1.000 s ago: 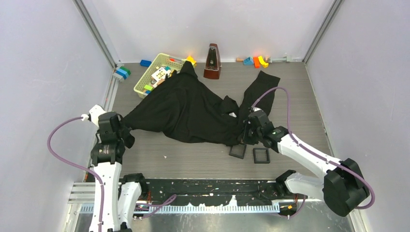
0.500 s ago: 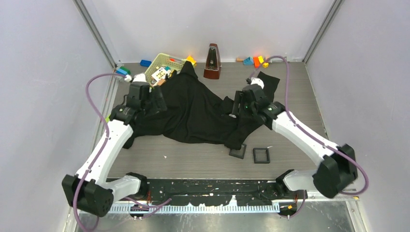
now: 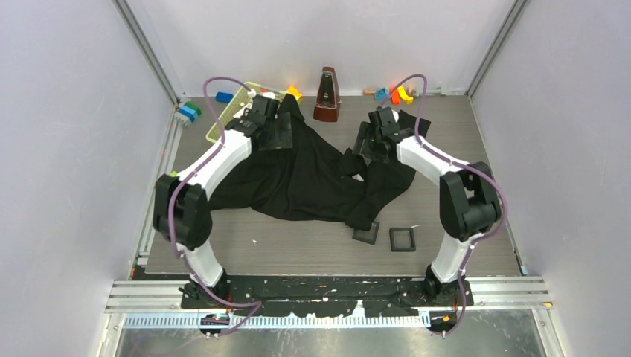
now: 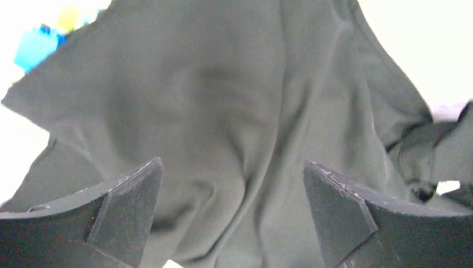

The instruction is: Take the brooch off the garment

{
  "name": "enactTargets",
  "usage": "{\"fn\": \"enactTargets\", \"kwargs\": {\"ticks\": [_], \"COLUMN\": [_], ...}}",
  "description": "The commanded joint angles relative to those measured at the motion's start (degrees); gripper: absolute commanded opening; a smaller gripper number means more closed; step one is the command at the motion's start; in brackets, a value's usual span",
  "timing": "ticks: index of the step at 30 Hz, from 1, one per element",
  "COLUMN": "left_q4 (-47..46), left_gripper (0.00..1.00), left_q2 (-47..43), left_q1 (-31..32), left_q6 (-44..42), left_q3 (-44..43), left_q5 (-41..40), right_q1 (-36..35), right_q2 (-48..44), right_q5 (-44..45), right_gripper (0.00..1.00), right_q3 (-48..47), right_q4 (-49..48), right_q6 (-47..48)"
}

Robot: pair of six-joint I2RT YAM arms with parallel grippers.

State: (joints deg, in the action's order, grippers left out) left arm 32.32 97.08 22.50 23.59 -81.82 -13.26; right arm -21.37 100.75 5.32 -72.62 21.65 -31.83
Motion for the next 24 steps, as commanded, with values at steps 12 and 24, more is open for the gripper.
{"fn": "enactTargets", "kwargs": {"ticks": [12, 24], "left_q4": [10.1, 2.5], "left_gripper": [0.98, 0.94], "left_q2": [28.4, 41.0], "left_q1": [-8.3, -10.0], "left_q6": [-1.6, -8.0], "left_q3": [-39.1, -52.6], "left_q5": [5.1, 27.3], "right_q1": [-0.4, -0.4], "right_q2": [12.5, 1.3], "right_q5": [-10.3, -9.8], "right_gripper": [0.48, 0.00], "right_q3": [-9.6, -2.5], "right_q4": [-5.7, -6.7], "right_q6": [-3.0, -2.1]}}
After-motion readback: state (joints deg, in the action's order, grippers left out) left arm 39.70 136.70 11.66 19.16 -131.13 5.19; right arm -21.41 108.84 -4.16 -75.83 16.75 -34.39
